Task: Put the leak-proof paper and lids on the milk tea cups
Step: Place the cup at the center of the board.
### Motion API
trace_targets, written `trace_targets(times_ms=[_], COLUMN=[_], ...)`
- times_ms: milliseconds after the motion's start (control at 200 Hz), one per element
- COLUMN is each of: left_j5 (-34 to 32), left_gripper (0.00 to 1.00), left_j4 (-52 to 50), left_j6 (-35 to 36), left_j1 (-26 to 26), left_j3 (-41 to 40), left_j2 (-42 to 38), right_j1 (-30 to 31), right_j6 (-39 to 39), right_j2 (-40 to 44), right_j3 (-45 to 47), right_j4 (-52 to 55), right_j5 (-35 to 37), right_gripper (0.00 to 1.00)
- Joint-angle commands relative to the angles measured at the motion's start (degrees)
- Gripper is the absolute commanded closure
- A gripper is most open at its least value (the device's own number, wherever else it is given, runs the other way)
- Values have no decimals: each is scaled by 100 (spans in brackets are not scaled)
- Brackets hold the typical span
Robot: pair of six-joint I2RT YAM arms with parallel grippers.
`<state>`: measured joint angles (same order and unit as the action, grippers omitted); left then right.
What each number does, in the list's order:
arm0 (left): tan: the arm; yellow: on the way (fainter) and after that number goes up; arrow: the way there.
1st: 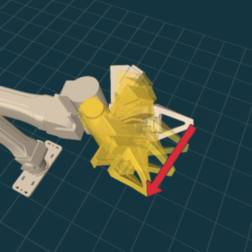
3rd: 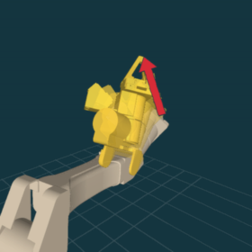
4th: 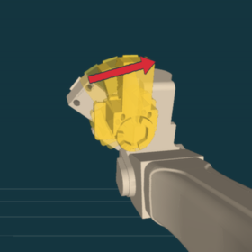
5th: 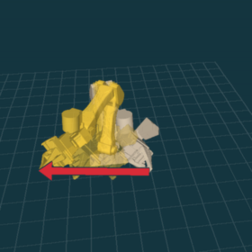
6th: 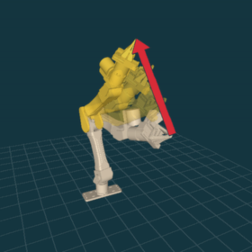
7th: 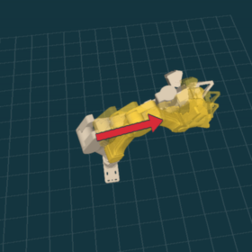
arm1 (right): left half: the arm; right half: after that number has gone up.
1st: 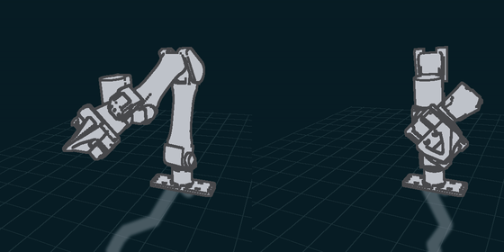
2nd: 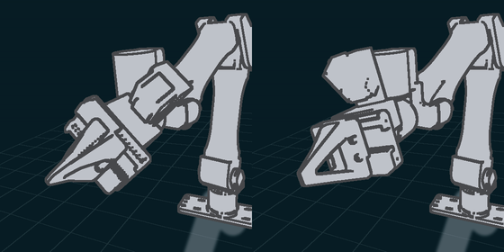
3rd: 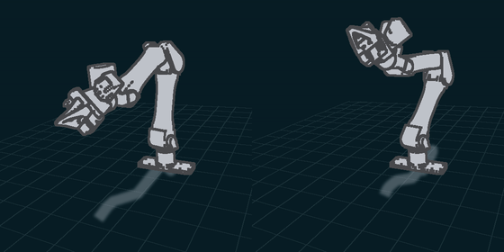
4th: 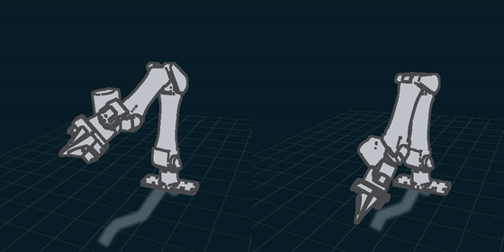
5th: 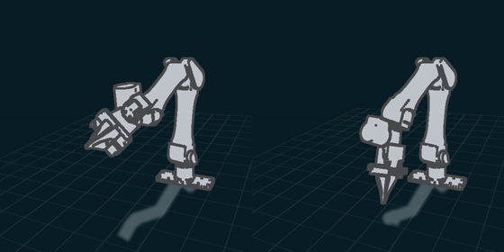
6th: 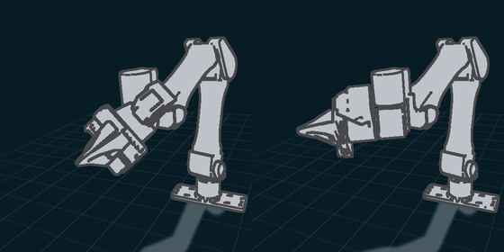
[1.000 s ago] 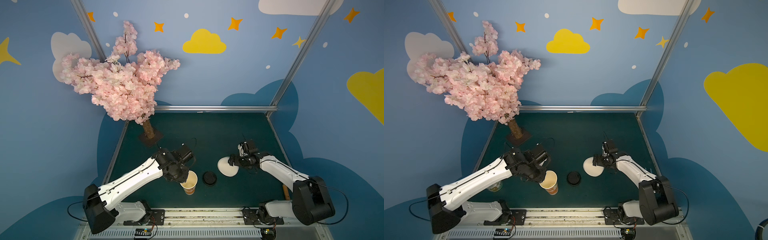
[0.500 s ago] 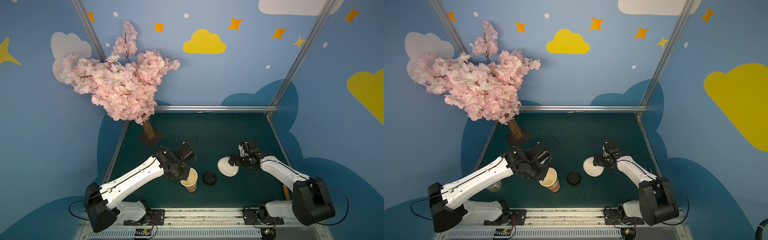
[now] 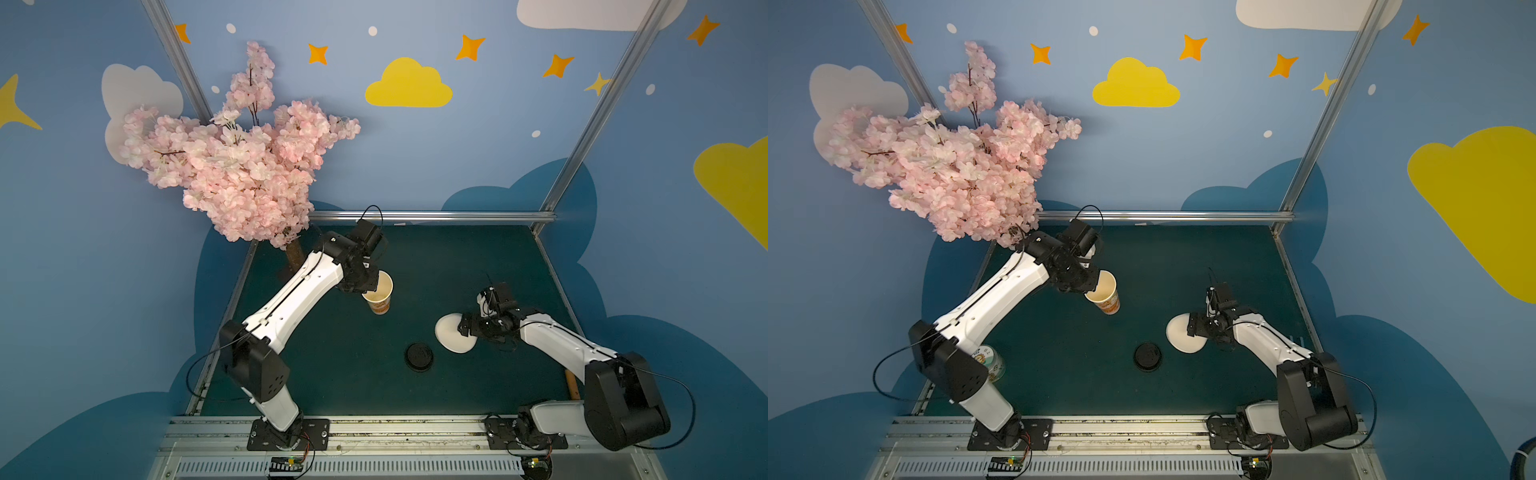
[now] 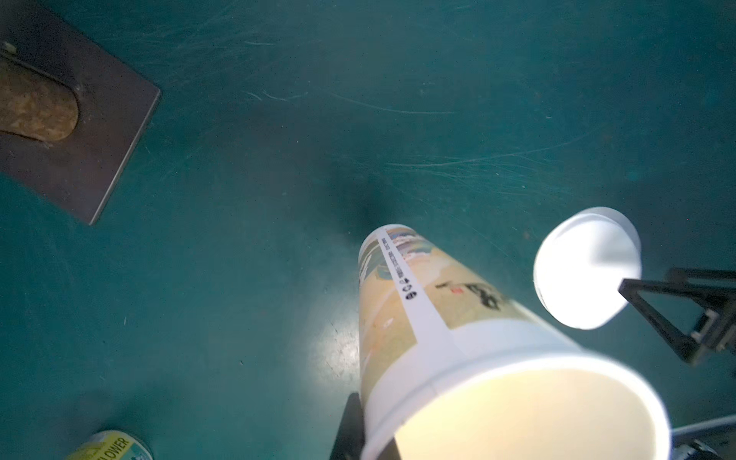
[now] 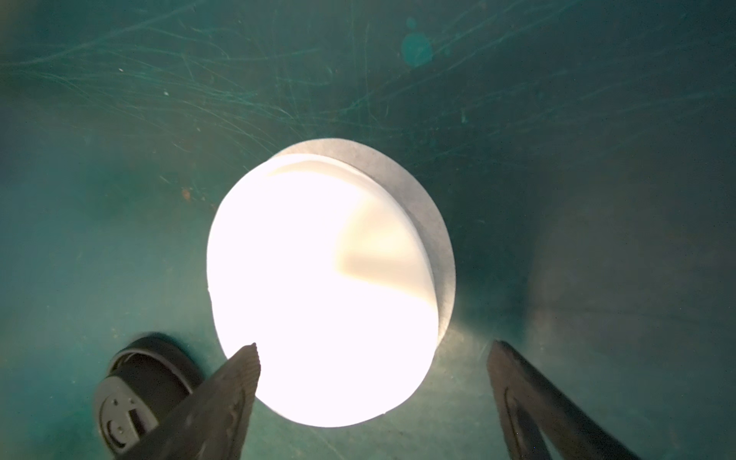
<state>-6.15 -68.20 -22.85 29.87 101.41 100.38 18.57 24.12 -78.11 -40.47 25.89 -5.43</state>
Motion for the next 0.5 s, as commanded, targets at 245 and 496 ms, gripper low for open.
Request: trace_targets(times_ms=[245, 496], left_j5=[632, 782], left_gripper=[97, 77], left_j4=[-292, -149], left_j6=[423, 404], left_j1=[-161, -216], left_j3=[1150, 1071], left_j2=[1511, 1527], right_j1=[15, 20], right_j6=[262, 339], right_j2=[-961, -1080], right_j3=[-333, -341], right_j4=[109, 94], right_j5=[262, 407], right_gripper=[26, 46])
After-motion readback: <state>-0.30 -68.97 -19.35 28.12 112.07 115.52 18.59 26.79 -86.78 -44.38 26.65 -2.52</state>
